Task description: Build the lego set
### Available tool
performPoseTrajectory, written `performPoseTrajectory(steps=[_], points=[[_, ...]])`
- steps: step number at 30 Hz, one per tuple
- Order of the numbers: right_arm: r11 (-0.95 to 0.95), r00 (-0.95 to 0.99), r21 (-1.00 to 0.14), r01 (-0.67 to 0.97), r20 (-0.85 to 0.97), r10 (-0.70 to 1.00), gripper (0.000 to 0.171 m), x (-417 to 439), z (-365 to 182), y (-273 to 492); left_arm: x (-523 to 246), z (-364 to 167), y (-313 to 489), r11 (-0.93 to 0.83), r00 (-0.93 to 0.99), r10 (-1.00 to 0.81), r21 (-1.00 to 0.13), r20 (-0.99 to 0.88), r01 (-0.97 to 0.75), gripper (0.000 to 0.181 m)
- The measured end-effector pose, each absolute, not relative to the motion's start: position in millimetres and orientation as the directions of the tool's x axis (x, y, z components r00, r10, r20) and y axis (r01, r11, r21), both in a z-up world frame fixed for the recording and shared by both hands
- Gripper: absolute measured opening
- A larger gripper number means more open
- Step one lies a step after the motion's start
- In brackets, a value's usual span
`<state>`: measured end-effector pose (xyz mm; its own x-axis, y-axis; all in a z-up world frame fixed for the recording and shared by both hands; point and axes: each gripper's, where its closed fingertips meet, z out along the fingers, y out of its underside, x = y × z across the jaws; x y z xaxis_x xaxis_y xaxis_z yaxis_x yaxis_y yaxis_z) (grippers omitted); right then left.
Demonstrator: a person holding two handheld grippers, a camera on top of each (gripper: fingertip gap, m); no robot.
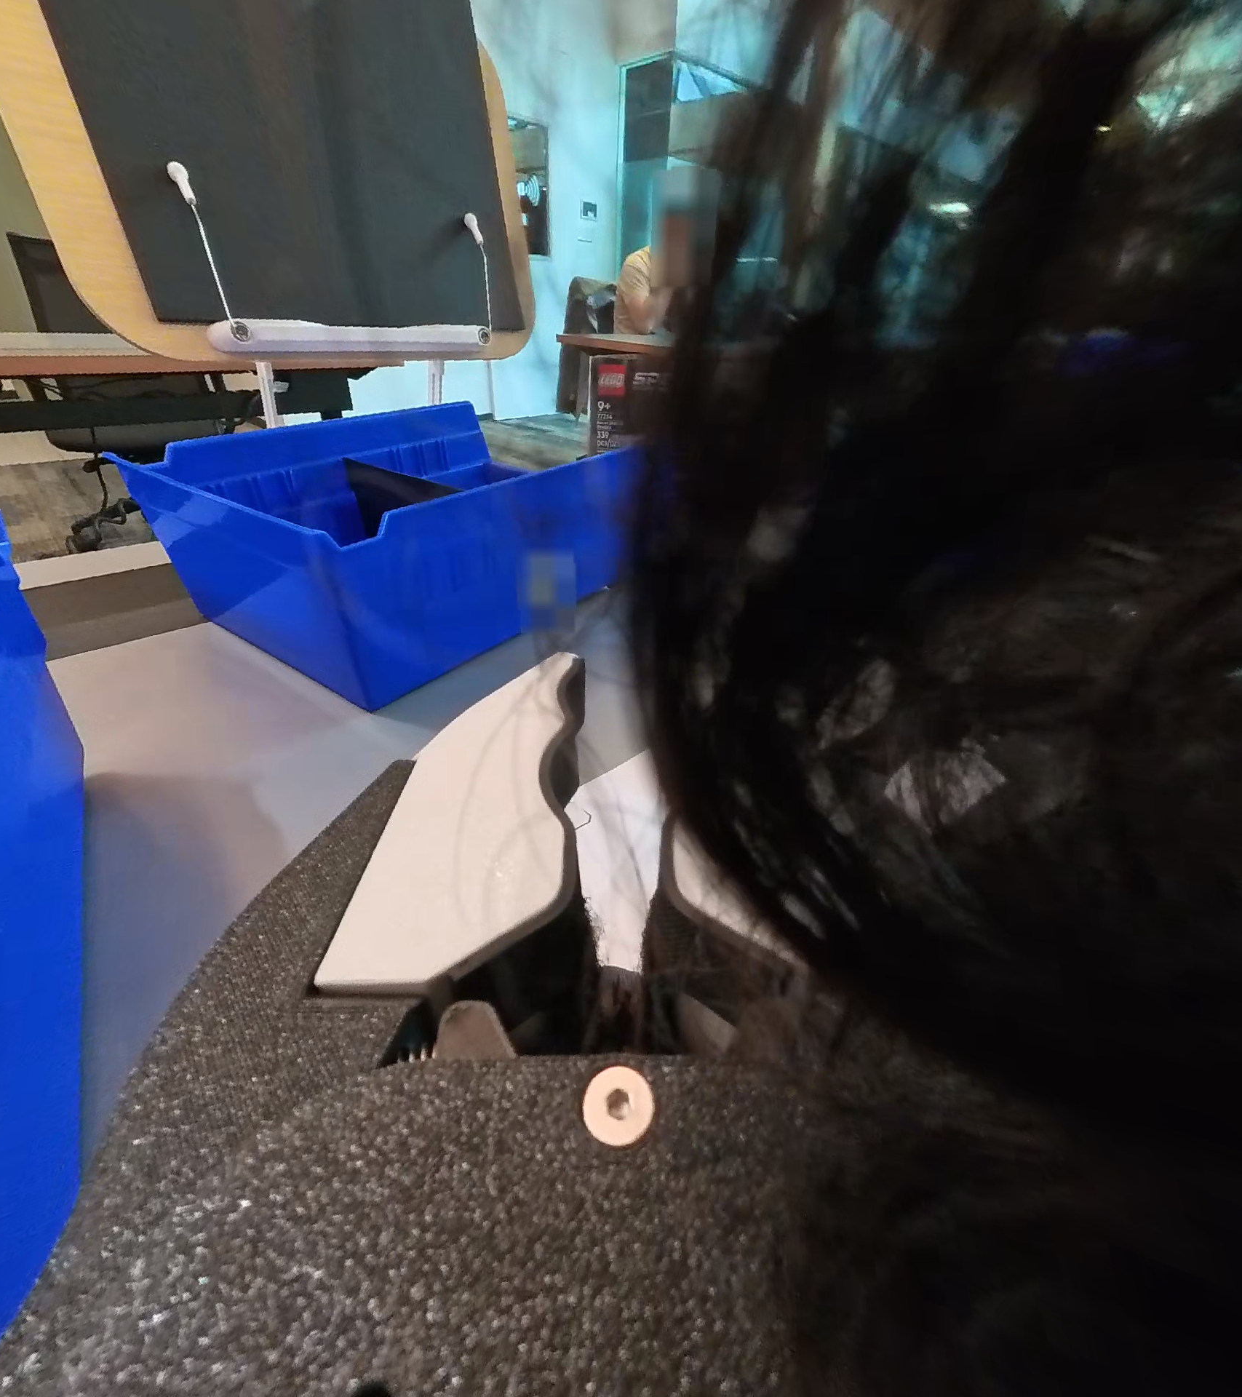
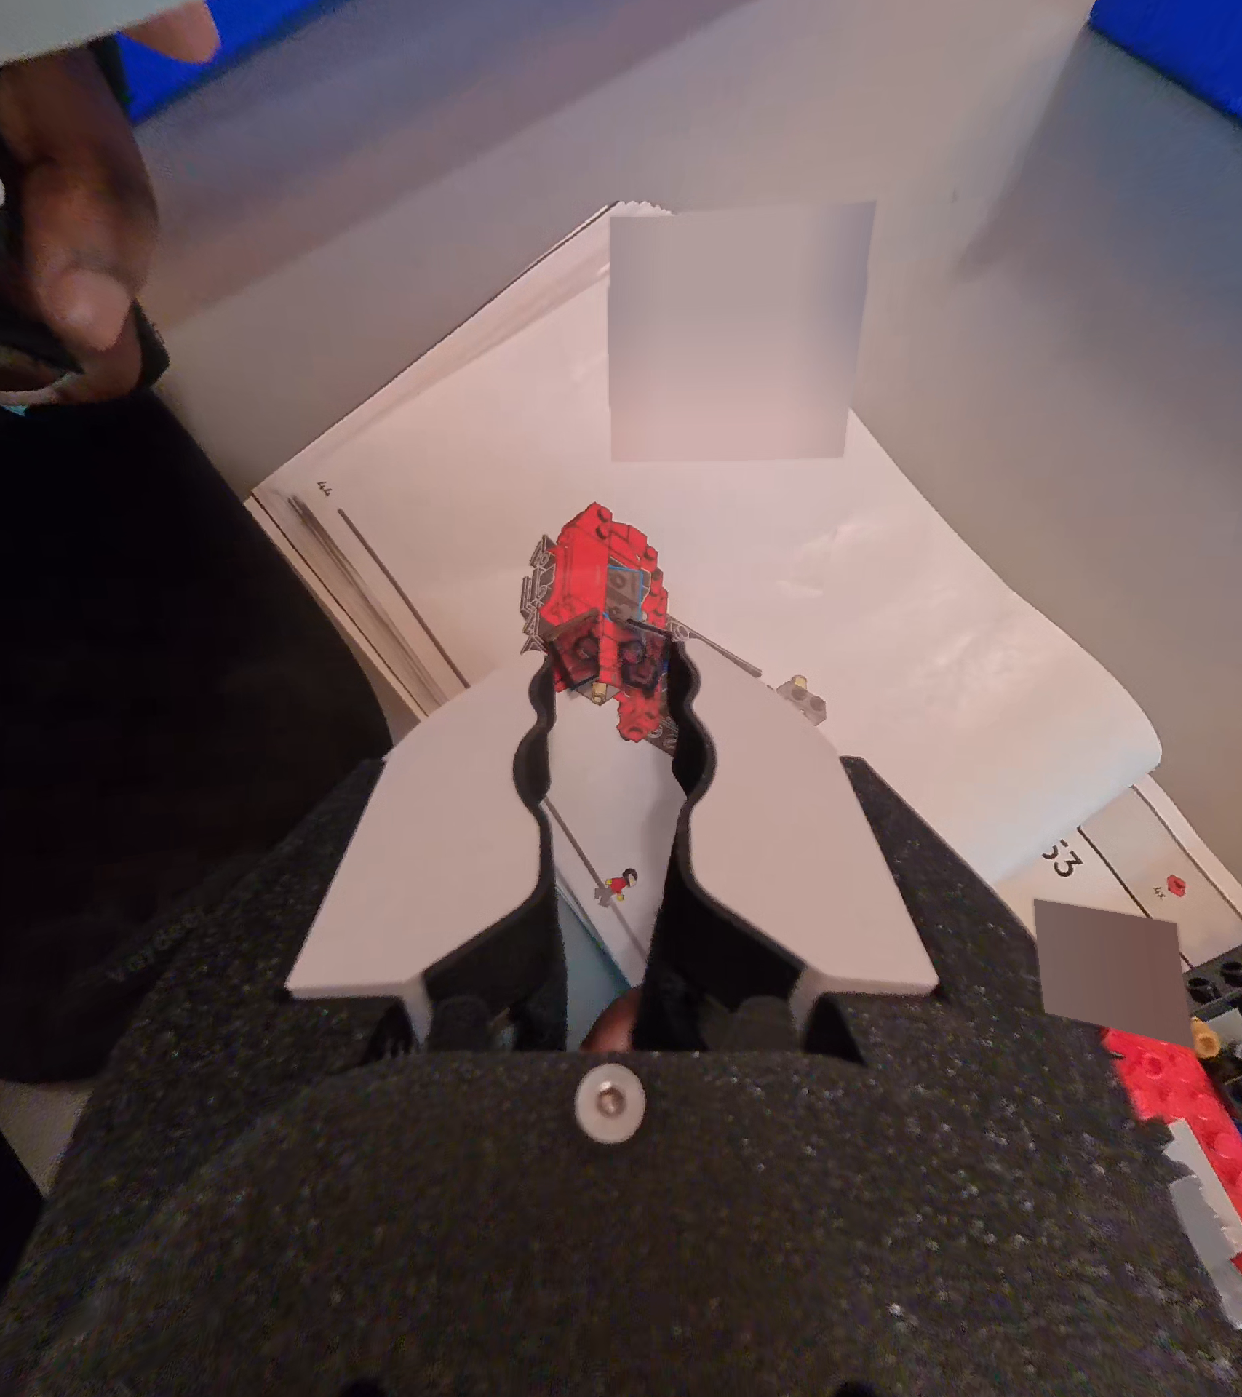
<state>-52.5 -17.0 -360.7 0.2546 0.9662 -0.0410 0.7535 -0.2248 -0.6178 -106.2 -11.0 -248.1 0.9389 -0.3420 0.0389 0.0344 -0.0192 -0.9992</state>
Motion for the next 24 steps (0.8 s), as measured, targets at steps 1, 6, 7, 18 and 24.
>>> performPoseTrajectory(steps=[1, 6, 7, 18, 24], points=[[-0.224, 0.254, -0.619, 0.753, -0.041, 0.966, 0.028, -53, -361, -17, -106, -248, -11, -0.019, 0.939, -0.342, -0.999, 0.039, 0.034, 0.017], [-0.222, 0.248, -0.621, 0.751, -0.045, 0.968, 0.026, -53, -361, -18, -106, -248, -11, -0.02, 0.939, -0.343, -0.999, 0.038, 0.033, 0.017], [-0.222, 0.247, -0.621, 0.751, -0.047, 0.968, 0.026, -53, -361, -19, -106, -248, -11, -0.021, 0.939, -0.343, -0.999, 0.039, 0.033, 0.017], [-0.235, 0.272, -0.589, 0.773, -0.027, 0.962, 0.027, -49, -360, -22, -106, -248, -11, -0.021, 0.938, -0.344, -0.999, 0.04, 0.035, 0.017], [-0.254, 0.282, -0.574, 0.779, -0.04, 0.958, 0.027, -44, -359, -26, -106, -248, -11, -0.019, 0.938, -0.344, -0.999, 0.039, 0.034, 0.017]])
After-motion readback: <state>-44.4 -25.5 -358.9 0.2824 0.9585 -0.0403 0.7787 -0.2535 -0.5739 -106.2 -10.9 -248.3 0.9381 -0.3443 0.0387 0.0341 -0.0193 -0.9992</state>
